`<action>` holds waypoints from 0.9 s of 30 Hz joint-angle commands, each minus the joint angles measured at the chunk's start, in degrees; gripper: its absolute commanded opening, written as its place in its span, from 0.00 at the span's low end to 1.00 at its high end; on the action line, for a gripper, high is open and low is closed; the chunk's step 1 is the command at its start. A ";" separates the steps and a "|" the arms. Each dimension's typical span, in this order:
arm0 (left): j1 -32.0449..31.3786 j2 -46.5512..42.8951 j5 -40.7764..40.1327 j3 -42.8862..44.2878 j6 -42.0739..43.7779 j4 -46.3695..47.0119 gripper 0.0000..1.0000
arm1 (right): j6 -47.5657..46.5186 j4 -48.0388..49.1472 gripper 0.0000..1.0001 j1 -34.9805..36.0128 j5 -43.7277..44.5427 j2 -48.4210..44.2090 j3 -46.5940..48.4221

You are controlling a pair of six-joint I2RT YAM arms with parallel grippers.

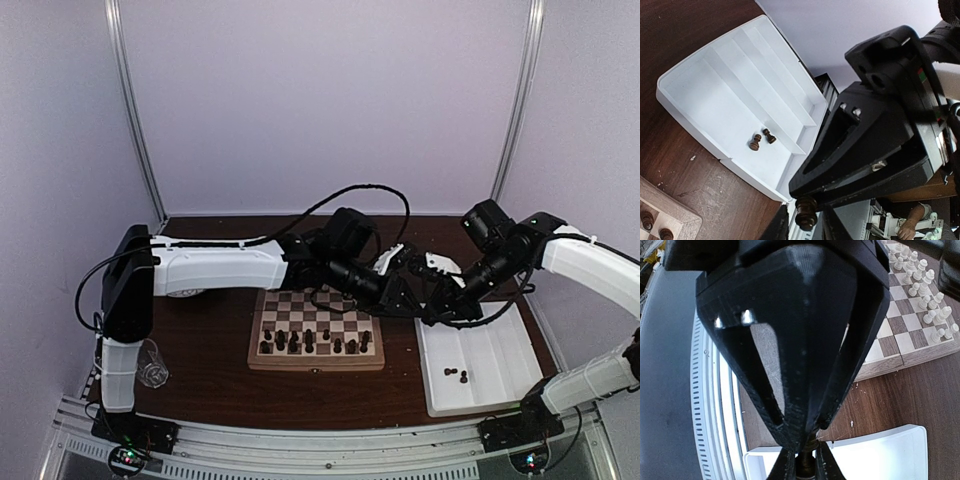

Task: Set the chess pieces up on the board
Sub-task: Pass from the right arm to the left

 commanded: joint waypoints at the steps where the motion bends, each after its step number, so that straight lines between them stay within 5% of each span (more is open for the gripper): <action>1: -0.40 0.84 1.54 1.81 0.36 2.65 0.21 | 0.51 0.88 0.11 0.88 -0.22 0.08 1.52; 10: -0.40 0.55 1.07 2.22 2.37 1.27 0.07 | 1.16 1.66 0.13 1.26 0.05 0.07 1.52; 14: -0.40 -0.39 -0.41 3.36 5.25 -2.50 0.06 | 1.92 1.32 0.24 1.26 0.70 -0.36 1.82; 20: 1.21 -3.92 -5.30 4.21 12.64 -13.60 0.04 | 1.65 -1.90 0.39 -1.24 2.20 -3.55 0.71; 27: 2.49 -9.46 -18.19 2.69 24.67 -32.25 0.04 | 2.19 -0.43 0.44 -5.12 2.02 -8.12 -5.97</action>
